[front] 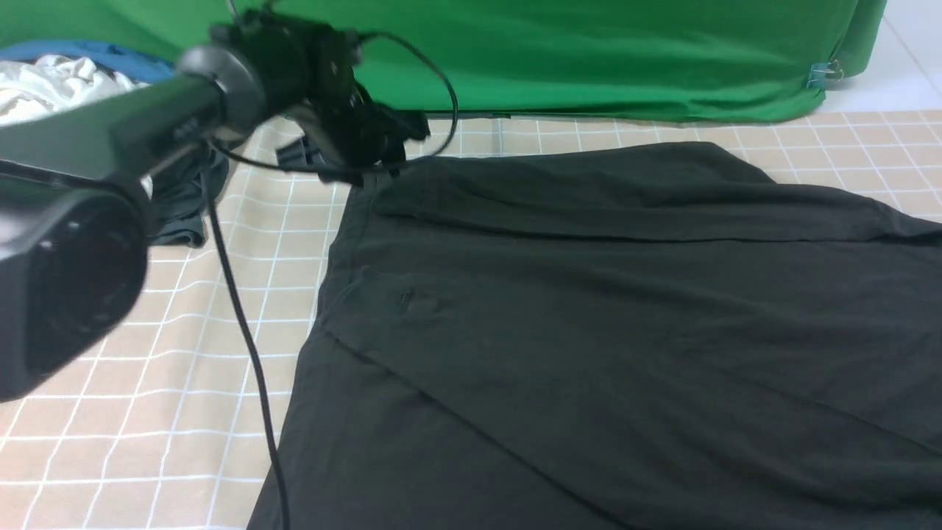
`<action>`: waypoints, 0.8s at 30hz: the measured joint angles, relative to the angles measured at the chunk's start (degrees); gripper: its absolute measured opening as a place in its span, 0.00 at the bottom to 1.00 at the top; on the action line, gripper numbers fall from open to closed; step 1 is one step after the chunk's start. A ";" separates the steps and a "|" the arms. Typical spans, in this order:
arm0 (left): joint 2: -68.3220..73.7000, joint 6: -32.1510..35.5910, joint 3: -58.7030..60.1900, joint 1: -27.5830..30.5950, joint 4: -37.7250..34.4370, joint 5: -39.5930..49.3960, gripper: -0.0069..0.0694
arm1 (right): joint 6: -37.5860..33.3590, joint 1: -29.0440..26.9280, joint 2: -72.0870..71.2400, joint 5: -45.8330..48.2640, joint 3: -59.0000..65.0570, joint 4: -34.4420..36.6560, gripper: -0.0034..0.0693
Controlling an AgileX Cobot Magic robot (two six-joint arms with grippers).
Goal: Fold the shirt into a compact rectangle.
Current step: 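Grab the top left corner of the dark shirt with the left gripper, then fold the left side of the dark shirt inward over its body with the left gripper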
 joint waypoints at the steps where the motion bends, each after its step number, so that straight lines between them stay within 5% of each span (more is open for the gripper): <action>1: 0.45 -0.01 0.00 0.00 0.00 0.00 0.59 | 0.00 0.00 0.00 -0.07 0.00 0.00 0.17; 7: 1.91 1.59 -0.49 0.06 -2.34 -0.19 0.62 | 0.00 0.00 0.00 -0.24 0.00 0.00 0.17; 10: 2.16 5.08 -0.59 0.06 -4.05 0.01 0.51 | -0.03 0.00 0.00 -0.24 0.00 0.00 0.17; 15: 2.39 6.98 -1.15 0.17 -4.45 1.73 0.17 | -0.03 0.00 0.00 -0.24 0.00 0.00 0.17; 24: -1.14 8.67 -6.79 0.06 -5.07 11.64 0.13 | -0.03 0.00 0.00 -0.24 0.00 -0.05 0.18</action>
